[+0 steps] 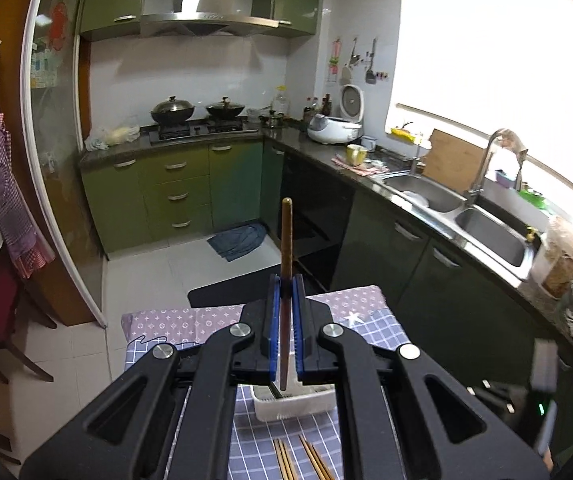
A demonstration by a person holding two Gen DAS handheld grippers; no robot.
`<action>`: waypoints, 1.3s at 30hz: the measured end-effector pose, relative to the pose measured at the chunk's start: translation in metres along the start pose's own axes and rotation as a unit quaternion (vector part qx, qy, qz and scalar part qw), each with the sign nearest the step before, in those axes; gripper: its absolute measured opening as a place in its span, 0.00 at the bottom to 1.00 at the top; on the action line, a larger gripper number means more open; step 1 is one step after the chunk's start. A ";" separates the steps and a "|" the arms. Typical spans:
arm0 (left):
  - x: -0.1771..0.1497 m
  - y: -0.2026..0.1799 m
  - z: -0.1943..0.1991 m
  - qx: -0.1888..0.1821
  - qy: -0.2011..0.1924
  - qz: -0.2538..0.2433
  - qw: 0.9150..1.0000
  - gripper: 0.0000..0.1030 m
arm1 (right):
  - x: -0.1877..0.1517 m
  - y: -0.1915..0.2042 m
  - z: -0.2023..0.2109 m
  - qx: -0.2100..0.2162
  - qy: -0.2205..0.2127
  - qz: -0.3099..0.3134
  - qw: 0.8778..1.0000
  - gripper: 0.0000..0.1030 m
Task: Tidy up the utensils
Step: 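Carry both chopsticks over the white caddy and drop them inside, then grasp another wooden chopstick with the right gripper and lift it upright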
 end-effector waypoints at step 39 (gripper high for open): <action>-0.228 0.042 0.000 -0.015 0.174 0.044 0.984 0.38 | -0.111 0.079 -0.160 0.032 0.257 0.039 0.965 0.18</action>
Point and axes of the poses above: each gripper's, at about its wrist camera, not at the fingertips, and z roughly against the way its jaws point, y to its left, x to its top, the point moved 9 cm from there along -z, roughly the way its jaws point, and after that the axes turned 3 degrees about -x, right-handed, at the moved point
